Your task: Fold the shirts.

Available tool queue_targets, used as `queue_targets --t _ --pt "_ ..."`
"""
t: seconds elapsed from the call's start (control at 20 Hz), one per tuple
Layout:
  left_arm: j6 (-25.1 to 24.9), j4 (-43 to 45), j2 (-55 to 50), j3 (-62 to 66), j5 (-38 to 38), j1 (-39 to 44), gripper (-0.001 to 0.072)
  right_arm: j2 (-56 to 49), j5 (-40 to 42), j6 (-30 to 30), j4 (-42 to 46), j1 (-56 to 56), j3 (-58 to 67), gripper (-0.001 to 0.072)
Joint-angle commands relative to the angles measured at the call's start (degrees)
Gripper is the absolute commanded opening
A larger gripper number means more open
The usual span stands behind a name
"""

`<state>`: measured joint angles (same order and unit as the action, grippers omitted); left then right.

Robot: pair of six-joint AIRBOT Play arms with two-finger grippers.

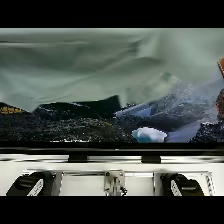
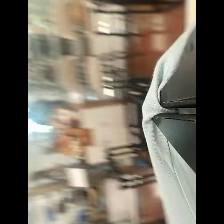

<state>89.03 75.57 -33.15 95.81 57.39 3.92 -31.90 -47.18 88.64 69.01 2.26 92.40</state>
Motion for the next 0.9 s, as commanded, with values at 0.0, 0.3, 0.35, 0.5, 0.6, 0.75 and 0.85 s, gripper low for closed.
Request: queue_targets --t 0.0,0.3,0.35,0.5,0.6,0.75,0.85 --pt "1.60 -2.47 3.93 3.80 0.09 -0.09 0.0030 5.05 -0.94 4.59 5.33 3.39 6.58 0.0074" --pt "1.66 0.13 1.46 -3.63 9.29 -0.09 0.0030 -2.64 -17.33 4.02 16.41 3.39 5.90 0.0075" --pt "1.68 1.11 0.66 -6.86 11.02 -0.09 0.0031 -5.05 -20.63 4.13 19.06 3.39 4.81 0.0075" --pt "3.37 6.54 -2.91 -18.97 11.26 -0.09 0.0030 -12.74 -25.31 4.66 21.29 3.39 -2.25 0.0075" --pt "4.31 7.02 -7.41 -25.46 7.37 -0.09 0.0031 -18.29 -21.22 5.20 19.50 3.32 -8.83 0.0075" --pt "4.35 6.88 -18.01 -28.33 -2.08 -0.09 0.0031 -28.48 -6.80 9.05 15.28 3.32 -15.02 0.0075" --pt "4.31 4.68 -25.55 -27.93 -8.55 -0.09 0.0030 -36.68 1.55 14.47 9.53 3.32 -15.08 0.0075"
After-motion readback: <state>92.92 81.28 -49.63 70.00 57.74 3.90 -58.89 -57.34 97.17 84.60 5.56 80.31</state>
